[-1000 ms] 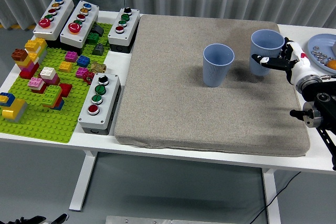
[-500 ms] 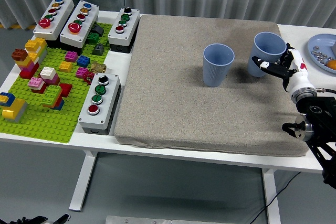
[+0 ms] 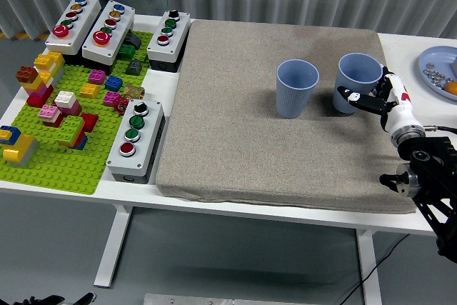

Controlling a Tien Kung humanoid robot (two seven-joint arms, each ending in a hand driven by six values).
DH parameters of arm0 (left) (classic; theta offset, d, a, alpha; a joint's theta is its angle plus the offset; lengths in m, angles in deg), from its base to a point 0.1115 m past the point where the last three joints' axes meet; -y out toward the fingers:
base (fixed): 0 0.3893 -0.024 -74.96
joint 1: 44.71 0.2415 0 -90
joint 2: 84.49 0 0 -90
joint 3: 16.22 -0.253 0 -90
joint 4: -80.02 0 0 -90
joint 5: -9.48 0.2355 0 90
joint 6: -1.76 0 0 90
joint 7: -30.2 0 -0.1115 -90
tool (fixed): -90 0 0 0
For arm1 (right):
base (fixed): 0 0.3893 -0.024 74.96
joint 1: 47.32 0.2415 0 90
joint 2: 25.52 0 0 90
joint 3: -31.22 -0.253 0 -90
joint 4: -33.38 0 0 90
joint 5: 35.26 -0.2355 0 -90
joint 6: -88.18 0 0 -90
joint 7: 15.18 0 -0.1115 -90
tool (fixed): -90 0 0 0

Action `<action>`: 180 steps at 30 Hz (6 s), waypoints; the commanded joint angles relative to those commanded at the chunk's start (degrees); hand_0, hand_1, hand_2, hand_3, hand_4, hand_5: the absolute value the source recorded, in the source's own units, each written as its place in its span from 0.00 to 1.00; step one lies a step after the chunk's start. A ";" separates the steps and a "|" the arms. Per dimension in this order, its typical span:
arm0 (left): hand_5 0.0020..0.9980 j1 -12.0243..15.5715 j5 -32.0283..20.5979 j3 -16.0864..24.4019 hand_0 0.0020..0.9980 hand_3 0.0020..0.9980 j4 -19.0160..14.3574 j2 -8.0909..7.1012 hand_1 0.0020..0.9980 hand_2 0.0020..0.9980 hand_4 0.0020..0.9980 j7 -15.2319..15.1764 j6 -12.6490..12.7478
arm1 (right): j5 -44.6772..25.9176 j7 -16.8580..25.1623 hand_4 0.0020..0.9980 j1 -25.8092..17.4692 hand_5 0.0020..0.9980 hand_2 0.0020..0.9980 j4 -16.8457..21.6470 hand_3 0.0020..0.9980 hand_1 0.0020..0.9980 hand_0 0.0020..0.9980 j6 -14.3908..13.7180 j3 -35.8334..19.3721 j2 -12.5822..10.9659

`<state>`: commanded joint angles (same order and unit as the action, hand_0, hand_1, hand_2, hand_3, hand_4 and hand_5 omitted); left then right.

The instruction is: Pick cup pour cup place

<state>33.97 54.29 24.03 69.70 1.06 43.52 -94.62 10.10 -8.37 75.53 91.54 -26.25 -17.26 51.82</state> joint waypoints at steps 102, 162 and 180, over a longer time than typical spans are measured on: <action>1.00 0.44 1.19 1.15 0.77 0.65 0.00 0.04 0.75 0.80 0.50 -0.14 0.14 | 9.40 -10.82 0.89 -8.50 0.23 1.00 12.15 0.98 0.92 0.98 9.18 -10.65 -7.36; 1.00 0.65 -1.22 -1.73 0.77 0.65 0.00 0.18 0.76 0.80 0.50 -0.40 0.06 | -7.14 4.36 0.80 0.30 1.00 0.86 4.95 0.82 0.84 0.99 -0.45 -19.74 0.22; 1.00 0.27 -1.54 -1.88 0.77 0.65 0.00 0.27 0.76 0.80 0.50 -0.42 -0.06 | -7.85 5.88 0.78 0.45 1.00 0.87 4.65 0.83 0.84 0.99 -0.29 -20.24 0.24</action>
<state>34.24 52.75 22.15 69.70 1.34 43.11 -94.68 2.25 -2.49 75.98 96.19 -26.53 -37.50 52.06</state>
